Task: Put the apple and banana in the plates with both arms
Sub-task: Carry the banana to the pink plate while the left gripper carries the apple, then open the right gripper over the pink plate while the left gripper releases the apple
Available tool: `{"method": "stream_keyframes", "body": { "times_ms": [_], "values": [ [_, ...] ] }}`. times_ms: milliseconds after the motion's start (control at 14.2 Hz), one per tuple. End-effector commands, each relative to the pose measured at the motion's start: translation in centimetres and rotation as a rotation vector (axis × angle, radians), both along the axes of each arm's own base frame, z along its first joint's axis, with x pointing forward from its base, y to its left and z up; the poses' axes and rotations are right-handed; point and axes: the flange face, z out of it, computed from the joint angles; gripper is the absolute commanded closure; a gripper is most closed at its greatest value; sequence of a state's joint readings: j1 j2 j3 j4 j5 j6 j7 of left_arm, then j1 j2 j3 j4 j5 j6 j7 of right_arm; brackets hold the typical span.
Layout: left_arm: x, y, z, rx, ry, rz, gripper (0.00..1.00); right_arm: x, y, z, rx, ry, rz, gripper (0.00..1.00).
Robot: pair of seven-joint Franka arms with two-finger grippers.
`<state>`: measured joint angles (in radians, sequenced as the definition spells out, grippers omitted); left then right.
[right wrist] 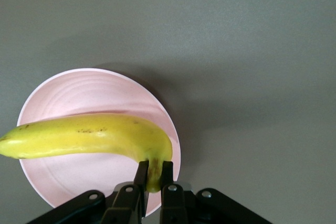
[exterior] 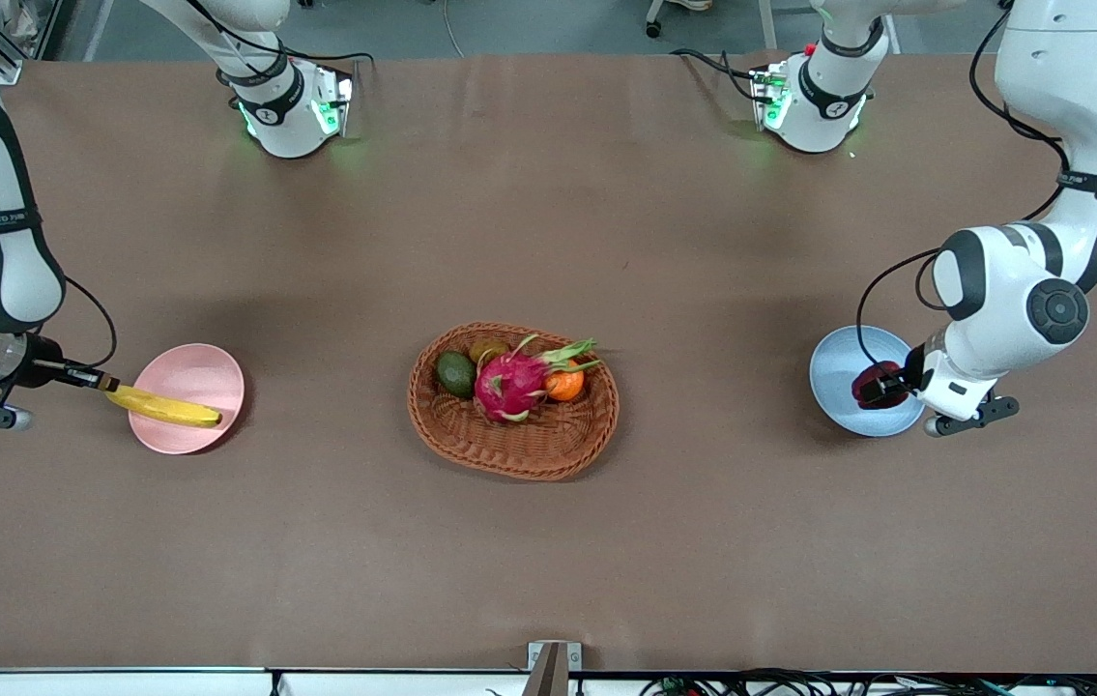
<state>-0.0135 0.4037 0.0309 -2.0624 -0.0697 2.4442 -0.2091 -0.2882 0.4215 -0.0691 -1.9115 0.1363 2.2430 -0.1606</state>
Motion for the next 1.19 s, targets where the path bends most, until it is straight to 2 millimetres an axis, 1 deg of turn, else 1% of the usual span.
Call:
{"method": "stream_keyframes", "body": {
  "times_ms": [0, 140, 211, 281, 351, 421, 491, 561, 632, 702, 772, 912, 1123],
  "values": [
    [-0.2, 0.3, -0.6, 0.008, -0.005, -0.016, 0.58, -0.5, 0.3, 0.0, 0.010, -0.008, 0.000, 0.88],
    [-0.3, 0.3, -0.7, 0.008, -0.002, -0.016, 0.56, -0.6, 0.5, -0.1, 0.013, -0.004, 0.001, 0.88],
    [-0.3, 0.3, -0.6, 0.008, -0.002, -0.016, 0.48, -0.6, 0.5, -0.1, 0.014, -0.003, 0.001, 0.89],
    [-0.3, 0.3, -0.6, 0.007, -0.002, -0.016, 0.30, -0.6, 0.6, -0.2, 0.017, 0.000, 0.001, 0.89],
    [-0.3, 0.3, -0.2, 0.007, -0.008, -0.016, 0.08, -0.6, 0.7, -0.2, 0.018, 0.003, 0.002, 0.87],
    [-0.3, 0.3, 0.4, 0.007, -0.009, -0.016, 0.00, -0.6, 0.9, -0.3, 0.019, 0.005, 0.006, 0.67],
    [-0.3, 0.2, 1.5, 0.006, -0.013, -0.015, 0.00, -0.5, 1.1, -0.3, 0.020, 0.005, 0.009, 0.14],
    [-0.3, 0.3, 2.5, 0.004, -0.002, -0.015, 0.00, -0.4, 1.4, -0.2, 0.020, 0.008, 0.014, 0.00],
    [-0.2, 0.3, 3.9, 0.002, 0.004, -0.018, 0.00, -0.3, 1.4, 0.1, 0.023, 0.012, 0.017, 0.00],
    [-0.2, 0.3, 5.9, 0.000, 0.001, -0.027, 0.00, -0.3, 1.4, 0.3, 0.029, 0.023, 0.018, 0.00],
    [-0.2, 0.3, 7.9, -0.002, 0.000, -0.043, 0.00, -0.2, 1.8, 0.9, 0.038, 0.036, 0.027, 0.00],
    [-0.2, 0.4, 12.9, -0.007, -0.008, -0.082, 0.00, 0.9, 2.9, 4.0, 0.056, 0.061, 0.061, 0.00],
    [0.0, 0.2, 21.5, -0.010, -0.042, -0.127, 0.00, 3.1, 4.8, 8.9, 0.059, 0.073, 0.121, 0.00]
  ]
}}
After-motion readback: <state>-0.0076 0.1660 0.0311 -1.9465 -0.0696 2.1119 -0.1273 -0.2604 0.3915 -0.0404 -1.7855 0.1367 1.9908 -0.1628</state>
